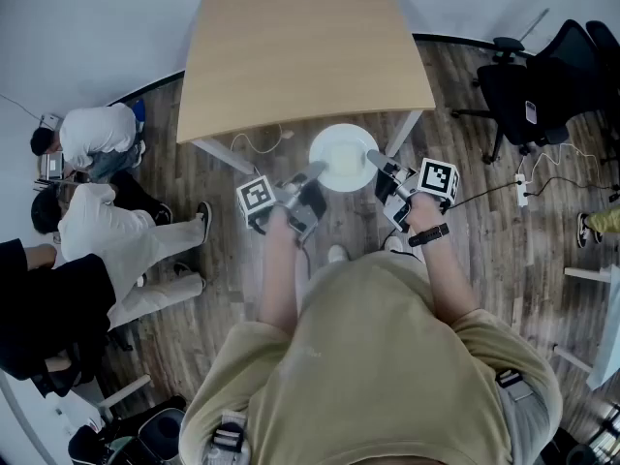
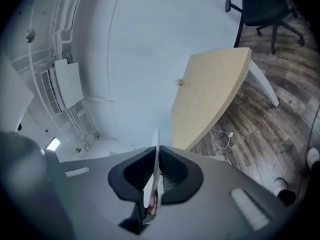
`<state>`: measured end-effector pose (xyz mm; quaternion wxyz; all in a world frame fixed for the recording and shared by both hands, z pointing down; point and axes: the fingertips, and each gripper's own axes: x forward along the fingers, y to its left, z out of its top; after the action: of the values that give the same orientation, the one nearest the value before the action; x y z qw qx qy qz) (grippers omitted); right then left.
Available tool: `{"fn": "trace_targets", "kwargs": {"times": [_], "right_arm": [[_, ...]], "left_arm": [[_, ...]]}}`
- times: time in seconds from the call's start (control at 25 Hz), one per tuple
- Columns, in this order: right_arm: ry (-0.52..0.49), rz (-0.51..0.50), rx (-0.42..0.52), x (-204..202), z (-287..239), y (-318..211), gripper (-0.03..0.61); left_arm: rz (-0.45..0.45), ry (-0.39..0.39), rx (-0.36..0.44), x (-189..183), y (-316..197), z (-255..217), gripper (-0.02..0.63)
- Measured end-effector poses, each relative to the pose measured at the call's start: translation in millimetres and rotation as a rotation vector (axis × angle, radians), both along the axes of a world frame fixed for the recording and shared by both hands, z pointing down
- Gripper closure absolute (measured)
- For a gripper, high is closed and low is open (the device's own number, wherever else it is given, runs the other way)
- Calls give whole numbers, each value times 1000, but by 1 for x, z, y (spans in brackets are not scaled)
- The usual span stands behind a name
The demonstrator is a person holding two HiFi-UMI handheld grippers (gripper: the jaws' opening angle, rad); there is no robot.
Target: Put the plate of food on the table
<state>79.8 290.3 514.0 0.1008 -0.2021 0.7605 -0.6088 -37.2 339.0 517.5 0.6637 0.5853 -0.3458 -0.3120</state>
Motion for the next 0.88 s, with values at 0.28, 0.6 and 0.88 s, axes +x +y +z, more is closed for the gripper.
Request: {"fn": "trace_targets", "kwargs": {"times": [0.28,0.6,0.88], "right_arm": [[-8,12,-32,-3,-4,2,554],[15,42,-43,-4,-4,-5,554],[-47,25,-63,-4,10,-6,549]], "left_arm": [[38,31,17,-3,-1,-8,580],[37,71,-11,-4,-5,-5,580],[-27,68,-30,-3,-2,8,580]]}}
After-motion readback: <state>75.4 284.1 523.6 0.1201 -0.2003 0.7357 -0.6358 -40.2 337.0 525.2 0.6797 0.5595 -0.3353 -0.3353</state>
